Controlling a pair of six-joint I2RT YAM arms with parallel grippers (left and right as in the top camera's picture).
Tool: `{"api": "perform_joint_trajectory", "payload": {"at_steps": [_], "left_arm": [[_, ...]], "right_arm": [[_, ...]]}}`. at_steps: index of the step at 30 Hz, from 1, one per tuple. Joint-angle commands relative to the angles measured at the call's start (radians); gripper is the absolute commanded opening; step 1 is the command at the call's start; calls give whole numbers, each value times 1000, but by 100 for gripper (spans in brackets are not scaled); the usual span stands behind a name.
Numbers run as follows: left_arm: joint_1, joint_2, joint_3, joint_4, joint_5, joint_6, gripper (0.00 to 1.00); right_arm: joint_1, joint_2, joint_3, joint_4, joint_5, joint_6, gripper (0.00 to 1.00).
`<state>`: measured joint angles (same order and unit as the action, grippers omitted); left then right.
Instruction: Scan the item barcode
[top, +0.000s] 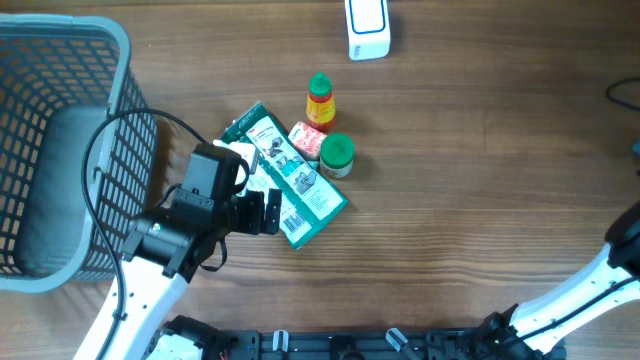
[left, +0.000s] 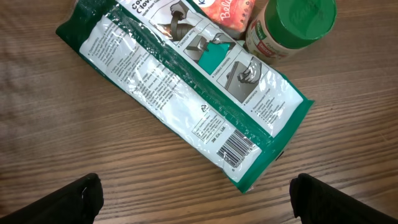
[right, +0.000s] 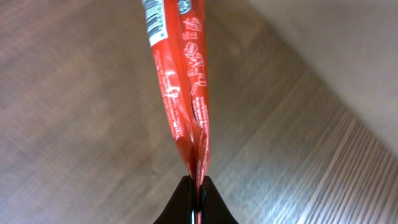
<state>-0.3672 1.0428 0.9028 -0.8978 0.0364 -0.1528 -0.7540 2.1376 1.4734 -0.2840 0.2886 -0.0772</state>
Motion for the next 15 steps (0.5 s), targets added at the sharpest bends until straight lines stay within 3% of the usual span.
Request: {"api": "perform_joint_trajectory", "payload": {"at_steps": [1,7,9,15], "left_arm": [[6,0,-3,-1,15,19,100],[6,0,-3,-1,15,18,100],[6,0,-3,-1,15,19,100],[6,0,-3,-1,15,18,100]], "right_arm": [[-7,4,-12,-25,-66,97,20],[5,-13,-11,-92,-145,141,85],[16,-39,-11,-117,-145,165,100],[82,-194,-11,-166,-215,216,100]]}}
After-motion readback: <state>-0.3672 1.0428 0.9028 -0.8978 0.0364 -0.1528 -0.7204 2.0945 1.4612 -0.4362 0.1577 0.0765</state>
